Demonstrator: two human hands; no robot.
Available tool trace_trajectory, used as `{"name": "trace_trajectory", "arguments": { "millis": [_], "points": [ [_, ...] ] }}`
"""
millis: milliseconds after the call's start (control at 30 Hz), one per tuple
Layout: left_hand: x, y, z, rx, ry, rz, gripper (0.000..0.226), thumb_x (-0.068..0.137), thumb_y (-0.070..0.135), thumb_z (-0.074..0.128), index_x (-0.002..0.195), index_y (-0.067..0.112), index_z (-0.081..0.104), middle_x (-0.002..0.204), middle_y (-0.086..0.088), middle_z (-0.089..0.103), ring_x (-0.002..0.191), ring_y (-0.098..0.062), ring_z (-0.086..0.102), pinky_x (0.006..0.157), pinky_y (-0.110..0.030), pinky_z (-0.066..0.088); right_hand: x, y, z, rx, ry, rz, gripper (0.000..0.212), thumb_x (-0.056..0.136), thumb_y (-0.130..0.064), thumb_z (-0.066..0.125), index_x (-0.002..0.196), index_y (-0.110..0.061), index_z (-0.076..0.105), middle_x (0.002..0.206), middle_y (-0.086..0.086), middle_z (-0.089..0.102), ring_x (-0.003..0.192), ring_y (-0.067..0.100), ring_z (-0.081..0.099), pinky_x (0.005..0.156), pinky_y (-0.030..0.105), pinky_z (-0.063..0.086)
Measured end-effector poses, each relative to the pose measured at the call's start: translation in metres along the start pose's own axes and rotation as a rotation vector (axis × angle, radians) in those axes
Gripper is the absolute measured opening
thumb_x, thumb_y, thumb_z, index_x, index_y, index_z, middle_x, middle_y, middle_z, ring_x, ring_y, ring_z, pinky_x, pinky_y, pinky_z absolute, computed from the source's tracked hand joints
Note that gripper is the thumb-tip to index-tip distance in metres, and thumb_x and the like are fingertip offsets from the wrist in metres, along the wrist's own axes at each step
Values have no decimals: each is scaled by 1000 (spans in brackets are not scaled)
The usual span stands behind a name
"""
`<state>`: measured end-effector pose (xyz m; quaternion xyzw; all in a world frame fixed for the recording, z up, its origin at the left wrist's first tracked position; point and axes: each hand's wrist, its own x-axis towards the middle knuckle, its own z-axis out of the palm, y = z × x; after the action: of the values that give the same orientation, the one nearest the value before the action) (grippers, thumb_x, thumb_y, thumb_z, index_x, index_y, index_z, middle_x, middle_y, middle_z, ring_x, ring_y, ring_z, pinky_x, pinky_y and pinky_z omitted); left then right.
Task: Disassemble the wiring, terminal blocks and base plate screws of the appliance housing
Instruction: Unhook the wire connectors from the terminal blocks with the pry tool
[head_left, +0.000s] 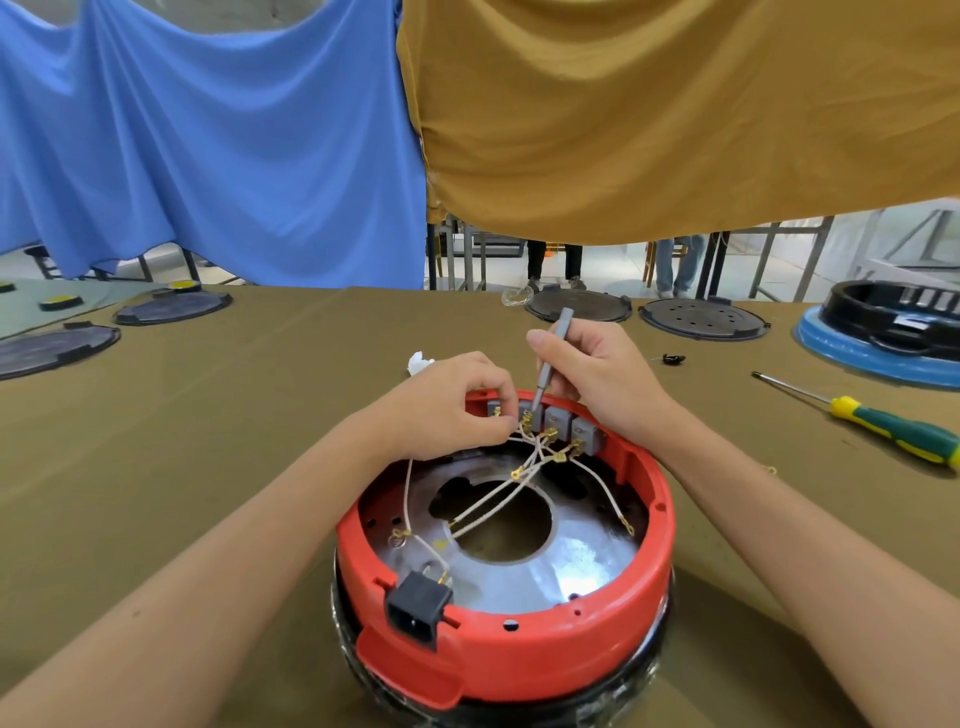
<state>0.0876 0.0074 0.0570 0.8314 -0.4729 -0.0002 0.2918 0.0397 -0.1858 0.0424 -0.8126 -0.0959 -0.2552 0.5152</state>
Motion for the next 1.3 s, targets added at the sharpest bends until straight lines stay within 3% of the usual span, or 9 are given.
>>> {"name": "trace_trajectory", "arguments": {
  "millis": [200, 367, 533, 667, 800, 900, 1000, 1200, 1300],
  "points": [
    [0, 0, 0, -17, -6, -12, 10, 84, 24, 70, 77, 31, 67, 103, 4, 59, 89, -4, 59, 93, -28, 45, 0, 0, 0, 18, 88, -4, 35, 101, -31, 57, 71, -13, 60, 51, -6, 55, 50, 11, 48, 55, 27, 41],
    [1, -1, 0, -21, 24, -7, 10, 82, 24, 73, 78, 32, 67, 100, 4, 60, 84, -5, 58, 88, -29, 47, -1, -1, 0, -27, 36, -9, 35, 101, -34, 57, 72, -14, 62, 53, -6, 58, 51, 6, 51, 56, 20, 43],
    [-1, 0, -1, 18, 7, 5, 20, 78, 20, 73, 88, 33, 63, 100, 5, 58, 80, -3, 57, 81, -22, 45, -2, -1, -1, 8, 52, 2, 36, 101, -32, 57, 74, -9, 62, 53, -4, 57, 52, 8, 51, 57, 22, 43],
    [-5, 6, -7, 26, -63, 8, 31, 79, 12, 67, 104, 28, 56, 96, 11, 62, 76, 1, 56, 78, -26, 47, -4, -2, 1, 36, 45, 35, 38, 100, -34, 57, 74, -7, 63, 56, -2, 58, 55, 13, 53, 61, 33, 45],
    [-13, 3, -17, 267, -124, -128, 50, 86, 25, 62, 130, 29, 40, 124, 6, 54, 109, -11, 56, 95, -35, 46, -8, -6, 5, 66, 21, 59, 39, 101, -37, 55, 73, -10, 62, 58, 1, 58, 57, 18, 52, 64, 39, 46],
    [-23, 1, -12, 317, -131, -198, 32, 93, 15, 49, 122, 28, 45, 113, 0, 62, 104, -22, 59, 92, -42, 46, -11, -10, 5, 63, 30, 69, 43, 102, -37, 52, 70, -11, 61, 54, -1, 56, 52, 15, 48, 60, 34, 43],
    [-28, 3, -9, 285, -108, -172, 33, 95, 7, 41, 120, 28, 46, 109, -1, 65, 100, -23, 58, 91, -44, 45, -14, -14, 4, 70, 40, 76, 45, 103, -36, 52, 70, -5, 60, 52, 0, 55, 51, 15, 48, 59, 35, 44],
    [-22, 12, -16, 73, -167, -133, 31, 91, 8, 56, 116, 25, 57, 100, 1, 68, 94, -18, 63, 93, -39, 47, -19, -21, 6, 29, 152, 34, 44, 101, -35, 54, 72, -2, 59, 50, -3, 56, 50, 11, 52, 57, 34, 50],
    [-18, 14, -14, 21, -131, -137, 23, 91, 14, 61, 112, 23, 61, 97, 1, 69, 91, -14, 65, 90, -32, 50, -22, -23, 8, 9, 110, 28, 38, 100, -35, 57, 74, -8, 62, 57, -1, 60, 55, 15, 56, 65, 47, 54]
  ]
}}
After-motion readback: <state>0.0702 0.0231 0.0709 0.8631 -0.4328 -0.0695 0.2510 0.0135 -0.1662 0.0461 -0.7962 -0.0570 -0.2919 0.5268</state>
